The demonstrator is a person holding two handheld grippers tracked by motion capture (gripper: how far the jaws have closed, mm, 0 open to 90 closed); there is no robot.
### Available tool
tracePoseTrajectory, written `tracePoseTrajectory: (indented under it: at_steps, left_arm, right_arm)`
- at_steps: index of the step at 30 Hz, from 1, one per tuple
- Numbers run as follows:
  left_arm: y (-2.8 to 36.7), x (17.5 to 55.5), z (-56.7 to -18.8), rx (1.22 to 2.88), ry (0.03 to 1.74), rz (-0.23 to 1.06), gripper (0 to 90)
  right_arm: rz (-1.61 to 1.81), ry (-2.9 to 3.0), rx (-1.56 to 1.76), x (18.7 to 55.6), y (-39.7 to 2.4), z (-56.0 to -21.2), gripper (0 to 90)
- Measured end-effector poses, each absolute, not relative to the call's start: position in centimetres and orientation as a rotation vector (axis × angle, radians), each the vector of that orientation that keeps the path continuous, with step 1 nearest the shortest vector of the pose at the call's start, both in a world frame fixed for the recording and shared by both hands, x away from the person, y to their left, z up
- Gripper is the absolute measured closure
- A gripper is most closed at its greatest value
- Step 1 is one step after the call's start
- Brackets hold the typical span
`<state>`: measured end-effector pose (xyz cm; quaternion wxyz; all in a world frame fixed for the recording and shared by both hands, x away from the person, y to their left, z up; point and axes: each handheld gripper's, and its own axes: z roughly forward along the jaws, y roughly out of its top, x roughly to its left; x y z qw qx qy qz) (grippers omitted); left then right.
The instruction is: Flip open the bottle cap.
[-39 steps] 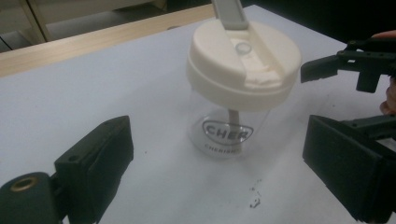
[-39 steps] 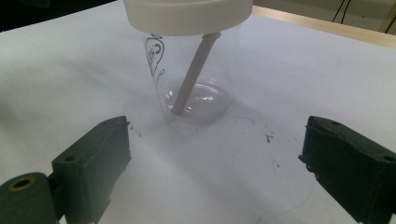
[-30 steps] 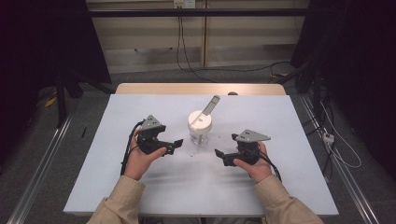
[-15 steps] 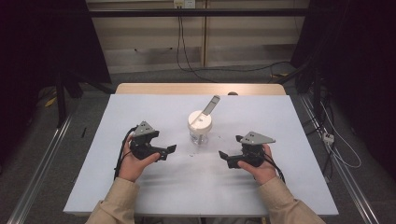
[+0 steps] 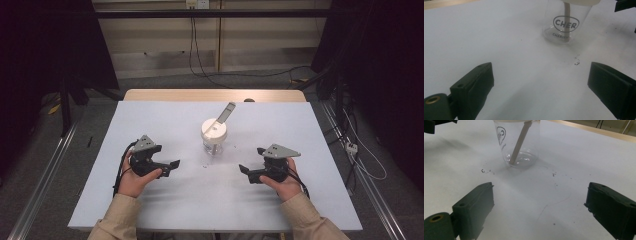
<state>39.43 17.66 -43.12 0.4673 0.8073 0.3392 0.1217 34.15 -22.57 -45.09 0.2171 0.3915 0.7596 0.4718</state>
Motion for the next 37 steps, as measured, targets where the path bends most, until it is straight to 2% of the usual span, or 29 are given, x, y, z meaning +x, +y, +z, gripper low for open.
tracePoseTrajectory:
  at_steps: [25,37]
  left_arm:
    - [21.4,37.4,-44.0,1.974,0.866,0.316,6.3]
    - [22.0,37.0,-44.3,1.975,0.873,0.324,6.3]
  right_arm:
    - [1.29,2.082,1.119,31.6,-25.8,-45.3,7.5]
    - [1.28,2.08,1.127,31.1,-26.5,-45.5,7.8]
